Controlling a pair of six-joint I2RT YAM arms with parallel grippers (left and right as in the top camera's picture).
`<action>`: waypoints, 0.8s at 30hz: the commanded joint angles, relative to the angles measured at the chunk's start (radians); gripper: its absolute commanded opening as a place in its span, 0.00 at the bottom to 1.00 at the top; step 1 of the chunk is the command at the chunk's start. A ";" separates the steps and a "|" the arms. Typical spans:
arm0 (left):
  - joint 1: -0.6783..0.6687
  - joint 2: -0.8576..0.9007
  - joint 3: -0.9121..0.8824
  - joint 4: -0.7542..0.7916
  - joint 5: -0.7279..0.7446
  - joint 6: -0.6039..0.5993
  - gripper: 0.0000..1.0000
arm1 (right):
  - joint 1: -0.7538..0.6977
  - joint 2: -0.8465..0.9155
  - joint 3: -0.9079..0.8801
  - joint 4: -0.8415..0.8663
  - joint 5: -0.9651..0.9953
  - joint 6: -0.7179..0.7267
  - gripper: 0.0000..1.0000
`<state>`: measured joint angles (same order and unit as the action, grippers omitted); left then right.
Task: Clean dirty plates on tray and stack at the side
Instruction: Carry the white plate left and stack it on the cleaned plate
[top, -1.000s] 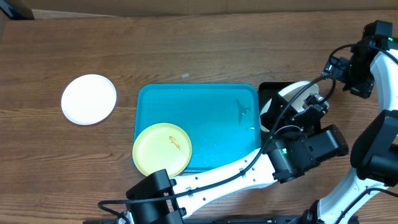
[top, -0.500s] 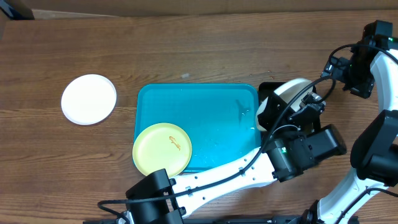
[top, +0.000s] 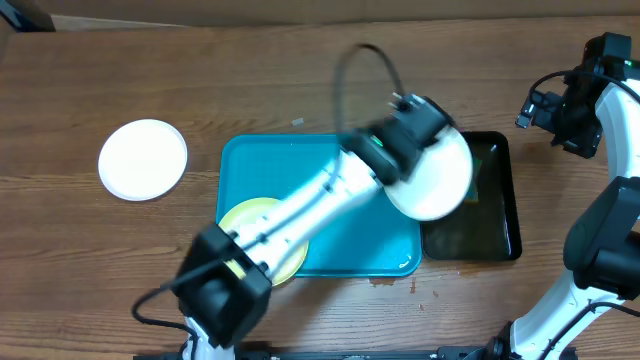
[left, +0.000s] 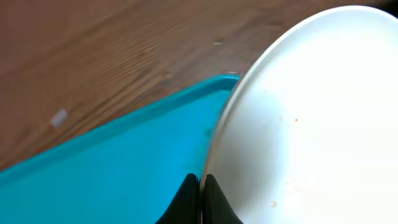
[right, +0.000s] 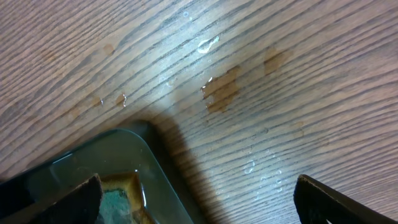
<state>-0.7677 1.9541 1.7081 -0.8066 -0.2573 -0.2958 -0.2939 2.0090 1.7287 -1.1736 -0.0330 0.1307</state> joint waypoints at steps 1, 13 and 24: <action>0.198 -0.028 0.024 -0.013 0.306 -0.062 0.04 | -0.003 -0.019 0.011 0.003 0.006 0.004 1.00; 1.015 -0.028 0.024 -0.214 0.544 -0.086 0.04 | -0.003 -0.019 0.011 0.003 0.006 0.004 1.00; 1.578 -0.028 0.013 -0.329 0.543 -0.086 0.04 | -0.003 -0.019 0.011 0.003 0.006 0.004 1.00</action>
<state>0.7422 1.9541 1.7100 -1.1229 0.2535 -0.3683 -0.2939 2.0090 1.7287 -1.1740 -0.0334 0.1310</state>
